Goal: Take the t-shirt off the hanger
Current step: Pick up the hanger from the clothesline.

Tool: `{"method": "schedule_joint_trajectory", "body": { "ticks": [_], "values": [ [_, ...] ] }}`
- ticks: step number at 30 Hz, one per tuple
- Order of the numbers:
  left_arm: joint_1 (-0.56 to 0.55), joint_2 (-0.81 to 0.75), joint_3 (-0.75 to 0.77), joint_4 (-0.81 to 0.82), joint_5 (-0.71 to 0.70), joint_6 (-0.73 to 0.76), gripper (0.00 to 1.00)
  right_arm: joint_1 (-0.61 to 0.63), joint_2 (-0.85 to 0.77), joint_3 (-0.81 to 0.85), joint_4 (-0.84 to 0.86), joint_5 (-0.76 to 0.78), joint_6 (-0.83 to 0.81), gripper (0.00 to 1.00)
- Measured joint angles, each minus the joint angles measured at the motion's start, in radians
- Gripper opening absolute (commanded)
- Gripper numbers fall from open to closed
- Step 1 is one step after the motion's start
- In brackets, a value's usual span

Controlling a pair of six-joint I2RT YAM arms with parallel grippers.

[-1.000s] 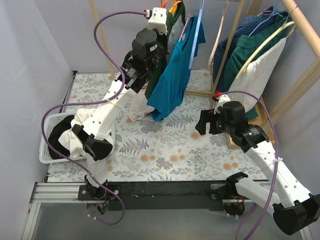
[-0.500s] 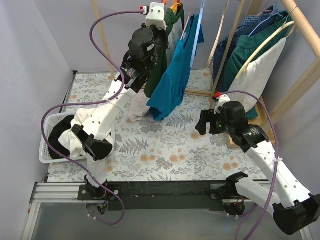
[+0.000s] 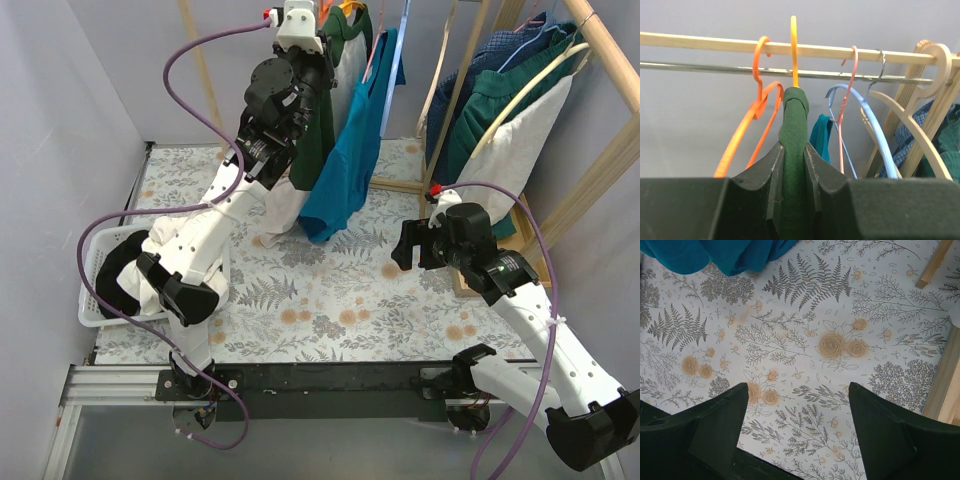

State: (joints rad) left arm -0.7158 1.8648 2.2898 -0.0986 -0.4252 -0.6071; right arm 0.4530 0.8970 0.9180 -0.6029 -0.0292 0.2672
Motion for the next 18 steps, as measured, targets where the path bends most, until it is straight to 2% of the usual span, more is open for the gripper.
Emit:
{"method": "schedule_joint_trajectory", "body": {
  "ticks": [4, 11, 18],
  "values": [
    [0.000, -0.026, -0.018, 0.019, 0.000, -0.007, 0.00, 0.000, 0.000, 0.000, 0.000, 0.000, 0.000, 0.88],
    [0.000, -0.132, -0.189, 0.060, -0.005, -0.027, 0.00, 0.000, -0.001, 0.000, 0.000, 0.000, 0.000, 0.88],
    [0.000, -0.130, -0.142, 0.059, 0.010, -0.029, 0.00, 0.000, -0.002, 0.000, 0.000, -0.001, 0.001, 0.88]
  ]
}}
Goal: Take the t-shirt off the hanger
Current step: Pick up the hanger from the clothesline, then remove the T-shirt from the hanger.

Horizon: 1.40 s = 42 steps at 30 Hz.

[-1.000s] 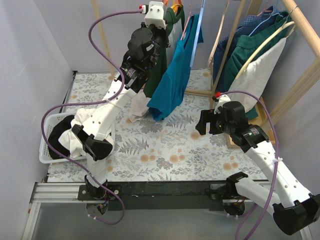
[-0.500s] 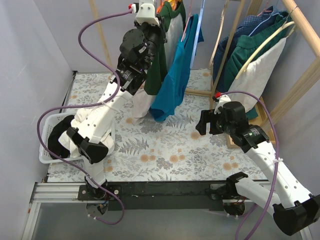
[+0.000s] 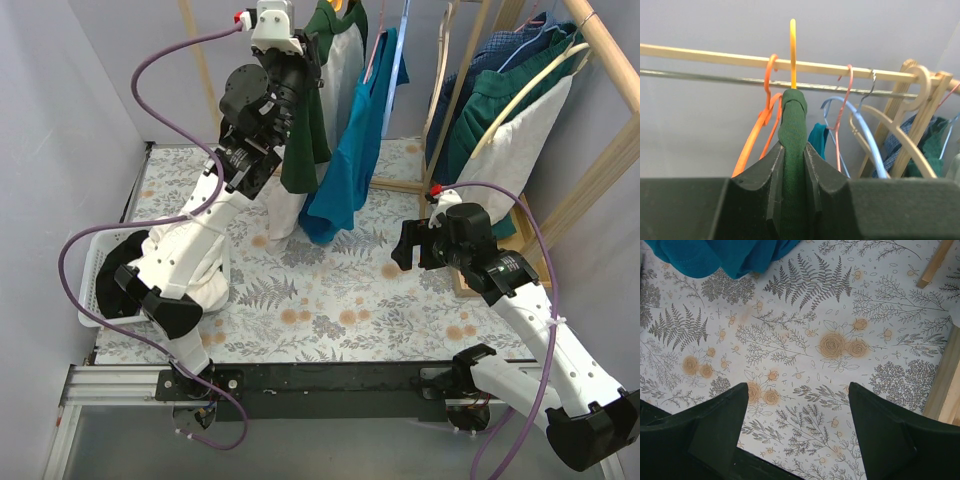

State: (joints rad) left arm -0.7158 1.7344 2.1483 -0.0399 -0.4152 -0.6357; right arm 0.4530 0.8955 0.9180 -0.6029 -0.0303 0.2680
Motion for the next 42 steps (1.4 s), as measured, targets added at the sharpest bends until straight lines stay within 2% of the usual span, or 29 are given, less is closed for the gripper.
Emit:
{"method": "schedule_joint_trajectory", "body": {
  "ticks": [6, 10, 13, 20, 24, 27, 33, 42],
  "values": [
    [0.000, -0.016, 0.019, -0.001, 0.014, 0.000, 0.00, 0.000, -0.008, -0.011, 0.000, -0.003, 0.006, 0.88],
    [0.000, -0.053, -0.026, -0.007, 0.036, -0.008, 0.00, 0.000, -0.011, -0.016, -0.005, -0.008, 0.003, 0.98],
    [0.000, -0.105, -0.078, -0.032, 0.058, -0.019, 0.00, 0.000, -0.021, -0.016, -0.008, -0.014, -0.010, 0.98],
    [0.000, -0.423, -0.383, -0.120, 0.106, -0.053, 0.00, 0.000, -0.041, 0.027, -0.045, -0.015, -0.064, 0.98],
    [0.000, -0.590, -0.461, -0.195, 0.136, -0.069, 0.00, 0.000, -0.036, 0.057, -0.054, -0.017, -0.088, 0.97],
    [0.000, -0.699, -0.490, -0.257, 0.164, -0.077, 0.00, 0.000, -0.036, 0.074, -0.061, -0.017, -0.106, 0.91],
    [0.000, -0.806, -0.428, -0.452, 0.207, -0.074, 0.00, 0.000, -0.024, 0.153, -0.084, -0.019, -0.163, 0.89],
    [0.000, -0.806, -0.258, -0.753, 0.328, -0.053, 0.00, 0.000, 0.008, 0.369, -0.050, -0.029, -0.252, 0.91]
  ]
}}
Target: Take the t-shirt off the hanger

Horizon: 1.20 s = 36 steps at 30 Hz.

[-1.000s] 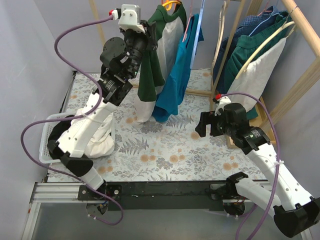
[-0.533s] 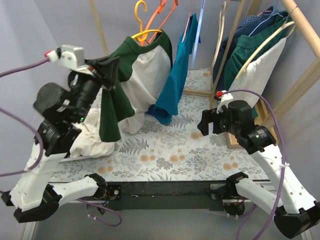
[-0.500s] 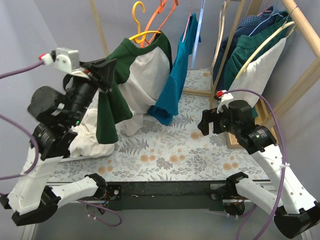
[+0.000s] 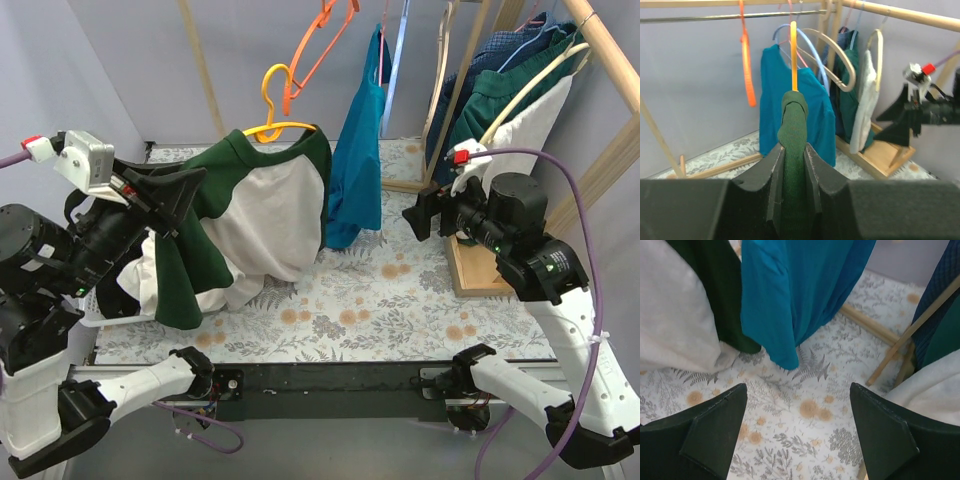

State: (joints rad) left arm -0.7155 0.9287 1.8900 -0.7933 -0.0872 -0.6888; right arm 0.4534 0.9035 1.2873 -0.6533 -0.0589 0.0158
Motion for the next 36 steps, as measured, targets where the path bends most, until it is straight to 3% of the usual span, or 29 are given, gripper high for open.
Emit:
{"method": "schedule_joint_trajectory", "body": {
  "ticks": [5, 9, 17, 23, 29, 36],
  "values": [
    [0.000, -0.002, 0.060, -0.063, 0.146, 0.018, 0.00, 0.000, 0.023, 0.085, 0.024, -0.017, -0.039, 0.92],
    [0.000, -0.042, 0.009, -0.070, 0.311, 0.032, 0.00, 0.000, 0.020, 0.119, 0.032, -0.079, -0.089, 0.93],
    [0.000, -0.087, -0.179, -0.061, 0.580, 0.033, 0.00, 0.000, -0.029, 0.127, 0.090, -0.394, -0.202, 0.87],
    [0.000, -0.079, -0.281, -0.026, 0.669, 0.018, 0.00, 0.000, -0.044, 0.103, 0.152, -0.716, -0.230, 0.90],
    [0.000, -0.070, -0.312, 0.015, 0.718, 0.003, 0.00, 0.001, -0.089, -0.054, 0.269, -0.931, -0.186, 0.90],
    [0.000, -0.083, -0.338, 0.062, 0.753, -0.012, 0.00, 0.001, -0.092, -0.186, 0.504, -1.073, -0.028, 0.74]
  ]
}}
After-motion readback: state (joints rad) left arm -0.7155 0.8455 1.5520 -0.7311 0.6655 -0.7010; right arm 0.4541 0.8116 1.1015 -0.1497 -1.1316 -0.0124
